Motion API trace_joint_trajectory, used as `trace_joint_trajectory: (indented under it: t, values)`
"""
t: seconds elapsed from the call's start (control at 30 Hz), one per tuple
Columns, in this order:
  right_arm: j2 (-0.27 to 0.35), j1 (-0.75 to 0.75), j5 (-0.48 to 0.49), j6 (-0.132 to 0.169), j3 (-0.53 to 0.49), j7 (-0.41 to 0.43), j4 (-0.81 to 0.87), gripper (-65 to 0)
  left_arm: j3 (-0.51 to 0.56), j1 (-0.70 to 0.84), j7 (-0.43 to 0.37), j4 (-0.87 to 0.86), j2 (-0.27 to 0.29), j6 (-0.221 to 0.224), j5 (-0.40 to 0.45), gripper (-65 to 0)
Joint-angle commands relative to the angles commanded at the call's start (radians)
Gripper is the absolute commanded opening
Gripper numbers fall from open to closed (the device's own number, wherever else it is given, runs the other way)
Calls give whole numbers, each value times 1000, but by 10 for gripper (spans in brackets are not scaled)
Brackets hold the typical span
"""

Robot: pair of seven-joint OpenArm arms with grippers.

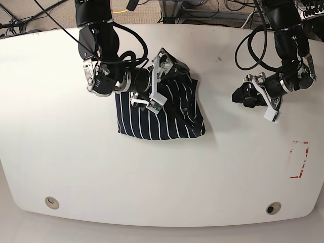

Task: Fold the T-shirt properly
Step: 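Lay the folded ends onto the strip's middle and release both grippers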

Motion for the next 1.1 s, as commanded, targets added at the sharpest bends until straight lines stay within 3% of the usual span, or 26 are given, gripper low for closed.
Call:
trace_joint_trajectory:
  t: [0.3,0.43,0.57,0.73,0.93,1.1]
  values:
    - [-28,69,-44,0,-206,61,-75,-32,0,0,2,8,2,0,-3,-343]
    - [-77,138,-101,0,-213,120,-213,-32,-5,0,2,8,-5,0,0,-343]
    - [-86,196,-109,0,-215,129,-296,-32,-2,2,3,11,-5,0,0,-343]
    - [-89,239,-109,0,-262,127,-262,-32,-6,0,3,9,-8,0,0,-343]
    - [-60,298,-146,0,-417,126,-249,-32,0,0,3,9,-32,0,-5,-343]
    - [-49,298,-199,0,-416,126,-201,-32,-2,-2,3,9,-40,0,-2,-343]
